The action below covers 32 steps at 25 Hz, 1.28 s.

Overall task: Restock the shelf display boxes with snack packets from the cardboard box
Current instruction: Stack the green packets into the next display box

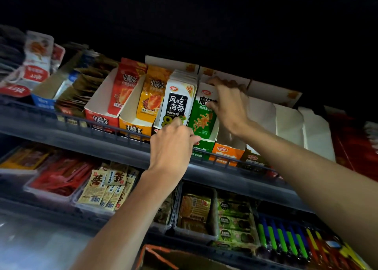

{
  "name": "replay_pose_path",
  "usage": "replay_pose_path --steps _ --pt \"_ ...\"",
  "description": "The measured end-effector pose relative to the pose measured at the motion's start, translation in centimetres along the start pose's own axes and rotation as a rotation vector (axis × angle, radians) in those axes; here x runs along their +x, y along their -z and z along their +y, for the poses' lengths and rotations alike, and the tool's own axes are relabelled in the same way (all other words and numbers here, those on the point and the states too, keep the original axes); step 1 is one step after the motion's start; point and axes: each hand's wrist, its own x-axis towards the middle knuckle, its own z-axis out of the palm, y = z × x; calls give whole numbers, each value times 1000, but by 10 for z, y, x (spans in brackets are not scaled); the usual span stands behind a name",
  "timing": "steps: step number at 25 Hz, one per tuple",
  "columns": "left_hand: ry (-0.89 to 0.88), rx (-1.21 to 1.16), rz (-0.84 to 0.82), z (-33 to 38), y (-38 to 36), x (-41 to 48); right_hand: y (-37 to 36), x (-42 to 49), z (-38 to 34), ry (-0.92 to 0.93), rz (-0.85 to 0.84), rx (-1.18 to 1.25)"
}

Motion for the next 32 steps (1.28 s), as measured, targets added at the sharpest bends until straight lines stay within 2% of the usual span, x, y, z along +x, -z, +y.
replay_pose_path --steps 2,4,9,14,21,24,26,28,30,32 --pt "-5 -1 13 -1 -1 0 2 2 -5 68 28 -143" --pt "-13 -7 23 -1 -2 0 7 3 -10 91 -16 -220" --pt "-17 -21 35 -2 -4 0 9 -3 -14 74 -126 -272" --pt "-25 -24 31 -2 -4 -1 9 1 -16 28 -192 -228" --pt "-77 -68 41 -1 1 -12 31 -29 -12 32 -70 -17" --pt "-131 -103 57 1 7 -28 57 -72 -13 42 8 169" --pt "-158 -150 -40 0 5 -45 69 -117 -10 42 -28 310" --pt "-190 -154 -256 -7 -5 -67 69 -170 -6 48 -156 430" --pt "-227 -79 -524 -19 -19 -91 59 -226 -1 15 -359 481" --pt "-241 13 -751 -36 -37 -119 40 -280 5 -44 -643 487"
